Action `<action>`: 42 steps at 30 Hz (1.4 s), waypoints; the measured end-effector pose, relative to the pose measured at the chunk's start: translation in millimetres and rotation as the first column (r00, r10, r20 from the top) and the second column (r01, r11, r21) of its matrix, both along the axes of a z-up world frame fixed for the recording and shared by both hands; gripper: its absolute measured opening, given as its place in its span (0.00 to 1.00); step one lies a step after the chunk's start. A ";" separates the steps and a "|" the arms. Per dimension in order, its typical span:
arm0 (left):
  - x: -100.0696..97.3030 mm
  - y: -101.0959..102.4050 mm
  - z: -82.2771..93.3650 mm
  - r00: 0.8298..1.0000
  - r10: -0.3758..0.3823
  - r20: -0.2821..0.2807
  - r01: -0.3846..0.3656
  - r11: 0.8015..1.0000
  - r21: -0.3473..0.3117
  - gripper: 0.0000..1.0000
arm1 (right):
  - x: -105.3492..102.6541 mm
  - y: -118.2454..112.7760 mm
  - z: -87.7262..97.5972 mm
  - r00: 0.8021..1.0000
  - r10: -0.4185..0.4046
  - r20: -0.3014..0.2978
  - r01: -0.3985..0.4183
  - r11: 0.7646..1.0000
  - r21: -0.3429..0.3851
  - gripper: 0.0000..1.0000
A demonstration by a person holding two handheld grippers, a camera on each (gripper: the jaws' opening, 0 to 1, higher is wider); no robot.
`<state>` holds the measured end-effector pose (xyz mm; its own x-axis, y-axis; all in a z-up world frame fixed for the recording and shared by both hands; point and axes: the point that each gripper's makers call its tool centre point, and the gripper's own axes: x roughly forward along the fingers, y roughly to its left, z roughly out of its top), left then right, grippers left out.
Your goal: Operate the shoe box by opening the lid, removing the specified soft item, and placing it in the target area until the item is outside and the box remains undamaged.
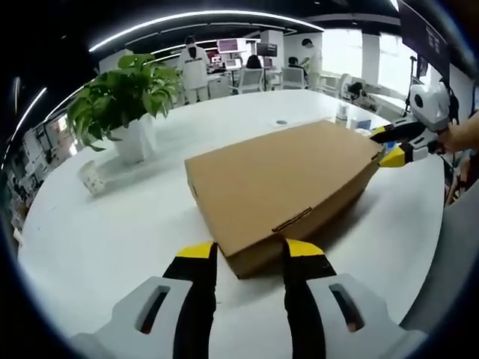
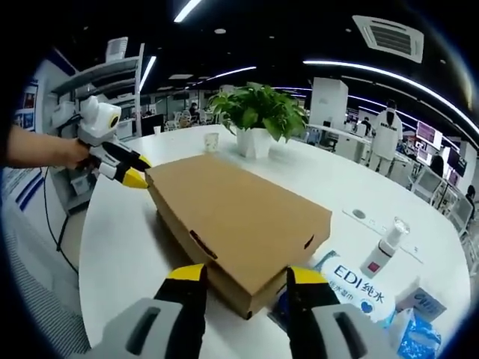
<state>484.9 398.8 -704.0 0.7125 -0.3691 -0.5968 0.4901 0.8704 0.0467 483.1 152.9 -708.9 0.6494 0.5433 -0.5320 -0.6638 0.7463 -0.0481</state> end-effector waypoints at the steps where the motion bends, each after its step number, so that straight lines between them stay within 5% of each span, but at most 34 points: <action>1: -0.1 0.1 -0.5 1.000 0.001 -0.002 -0.001 1.000 -0.001 0.34 | 0.0 0.3 -0.9 1.000 -0.002 -0.001 0.002 1.000 -0.003 0.39; 7: 0.5 0.5 -5.4 1.000 0.003 -0.015 -0.003 1.000 0.000 0.33 | -1.2 0.5 -10.3 0.998 -0.041 -0.047 0.042 0.999 0.018 0.39; 14: 7.6 2.3 -5.6 1.000 0.001 -0.018 -0.001 1.000 -0.002 0.33 | 3.5 1.6 -11.4 0.998 -0.047 -0.031 0.048 0.999 0.012 0.39; 42: 67.0 5.2 -8.8 0.997 -0.049 -0.058 0.051 0.998 0.045 0.33 | 44.9 3.2 -11.7 0.994 -0.101 -0.045 0.101 0.995 0.013 0.39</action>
